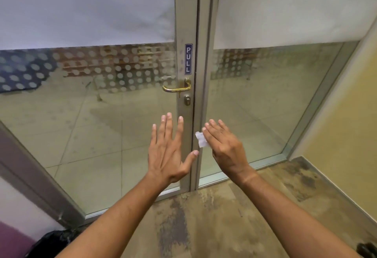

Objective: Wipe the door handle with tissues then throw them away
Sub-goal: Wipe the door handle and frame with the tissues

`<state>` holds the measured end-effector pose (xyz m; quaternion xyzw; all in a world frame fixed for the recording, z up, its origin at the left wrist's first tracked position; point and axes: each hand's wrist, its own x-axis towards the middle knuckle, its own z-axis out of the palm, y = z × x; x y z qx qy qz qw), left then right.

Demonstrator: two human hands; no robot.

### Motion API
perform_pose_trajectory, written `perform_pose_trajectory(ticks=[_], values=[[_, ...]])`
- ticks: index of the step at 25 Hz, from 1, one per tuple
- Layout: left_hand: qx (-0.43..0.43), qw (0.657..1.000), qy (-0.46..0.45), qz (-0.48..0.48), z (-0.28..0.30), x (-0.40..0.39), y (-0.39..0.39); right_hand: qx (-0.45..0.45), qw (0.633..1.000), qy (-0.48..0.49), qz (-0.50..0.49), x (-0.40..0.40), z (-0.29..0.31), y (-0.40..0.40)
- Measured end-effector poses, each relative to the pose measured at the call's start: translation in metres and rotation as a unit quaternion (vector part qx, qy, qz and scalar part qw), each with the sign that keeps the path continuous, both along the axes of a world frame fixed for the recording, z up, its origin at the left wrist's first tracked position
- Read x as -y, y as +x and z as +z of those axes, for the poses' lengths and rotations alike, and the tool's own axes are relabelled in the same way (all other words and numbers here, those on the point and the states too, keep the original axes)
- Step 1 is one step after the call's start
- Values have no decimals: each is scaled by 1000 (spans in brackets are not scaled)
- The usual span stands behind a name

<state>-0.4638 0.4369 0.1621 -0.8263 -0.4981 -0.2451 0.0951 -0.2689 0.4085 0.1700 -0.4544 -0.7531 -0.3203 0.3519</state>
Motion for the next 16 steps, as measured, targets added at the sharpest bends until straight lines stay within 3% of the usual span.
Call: perform_pose_trajectory(ticks=[16], values=[[-30, 994, -28, 102, -11, -172, 4, -59, 994, -58, 75, -213, 12, 8]])
